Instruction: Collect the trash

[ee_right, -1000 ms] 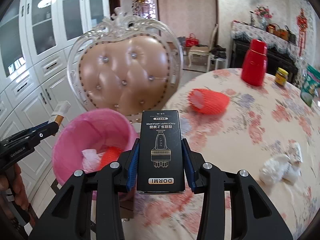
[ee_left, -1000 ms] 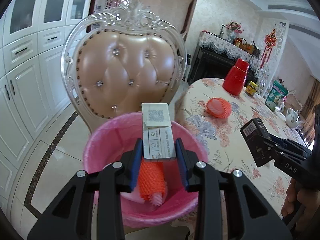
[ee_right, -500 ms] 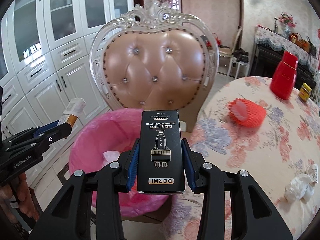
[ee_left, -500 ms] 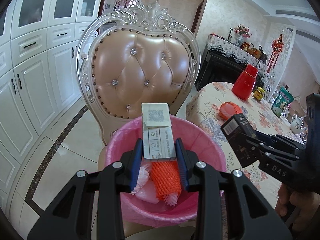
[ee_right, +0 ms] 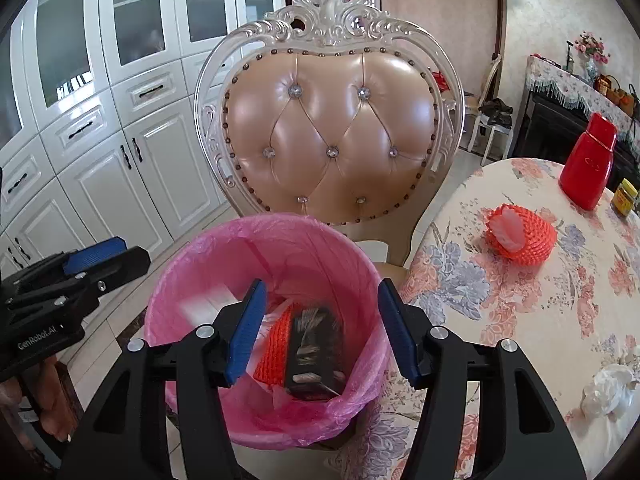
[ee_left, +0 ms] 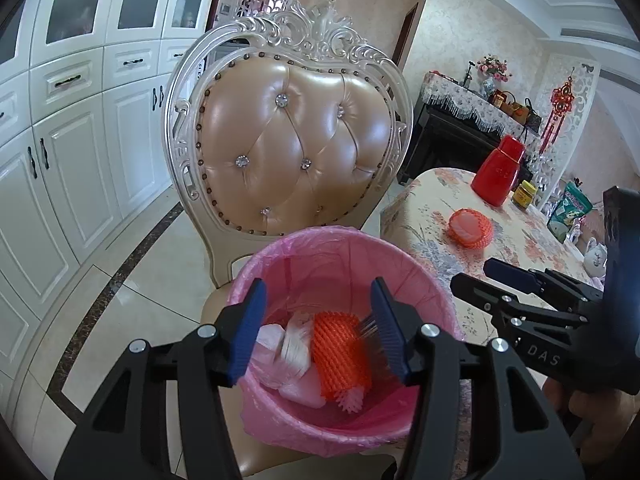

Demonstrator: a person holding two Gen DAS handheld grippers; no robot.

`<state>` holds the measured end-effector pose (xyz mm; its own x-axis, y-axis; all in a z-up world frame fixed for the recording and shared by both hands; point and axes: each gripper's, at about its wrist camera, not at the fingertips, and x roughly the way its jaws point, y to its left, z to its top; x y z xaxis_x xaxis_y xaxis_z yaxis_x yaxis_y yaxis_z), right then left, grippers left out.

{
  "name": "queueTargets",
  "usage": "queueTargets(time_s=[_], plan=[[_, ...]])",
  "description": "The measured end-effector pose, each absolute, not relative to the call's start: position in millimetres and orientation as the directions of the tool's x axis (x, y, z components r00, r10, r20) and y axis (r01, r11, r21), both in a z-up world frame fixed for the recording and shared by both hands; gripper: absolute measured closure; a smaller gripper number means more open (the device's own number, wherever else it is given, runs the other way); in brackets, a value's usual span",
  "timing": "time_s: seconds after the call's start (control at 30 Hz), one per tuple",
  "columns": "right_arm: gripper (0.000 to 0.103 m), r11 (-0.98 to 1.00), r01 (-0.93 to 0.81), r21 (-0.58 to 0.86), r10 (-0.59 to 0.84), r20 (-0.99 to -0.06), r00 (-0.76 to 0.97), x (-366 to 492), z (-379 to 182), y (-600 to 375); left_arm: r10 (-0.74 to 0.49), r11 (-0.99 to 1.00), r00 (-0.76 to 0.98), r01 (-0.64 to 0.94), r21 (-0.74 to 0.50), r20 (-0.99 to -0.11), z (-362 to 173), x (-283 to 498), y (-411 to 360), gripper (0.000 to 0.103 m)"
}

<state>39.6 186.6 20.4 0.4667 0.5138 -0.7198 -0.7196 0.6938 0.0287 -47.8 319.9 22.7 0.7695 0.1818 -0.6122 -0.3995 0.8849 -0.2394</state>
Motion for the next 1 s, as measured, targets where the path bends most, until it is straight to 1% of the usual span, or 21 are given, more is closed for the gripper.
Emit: queueTargets(time_s=[0.33,0.5,0.73,0.87,1.0], plan=[[0.046,0.721,-0.692,0.038,0.504,-0.713,0.486,48,21,168,0.178,0.886,0.769,-0.396,-0.240,-0.614,22,-46,318,0.051],[0.041,0.742,-0.669,0.033,0.494,-0.702,0.513,50,24,150,0.165,0.897,0.771,-0.376,-0.232,-0.615,23,-40,309,0.051],[0.041,0.781,-0.624,0.034,0.473,-0.684,0.555,57,29,116,0.138,0.916,0.776,-0.336,-0.219,-0.615,26,-25,288,0.051],[0.038,0.806,-0.591,0.034,0.456,-0.671,0.584,62,33,93,0.120,0.927,0.778,-0.310,-0.210,-0.617,28,-13,274,0.051],[0.037,0.830,-0.557,0.033,0.433,-0.666,0.607,68,34,68,0.099,0.937,0.777,-0.284,-0.205,-0.622,27,-1,259,0.051]])
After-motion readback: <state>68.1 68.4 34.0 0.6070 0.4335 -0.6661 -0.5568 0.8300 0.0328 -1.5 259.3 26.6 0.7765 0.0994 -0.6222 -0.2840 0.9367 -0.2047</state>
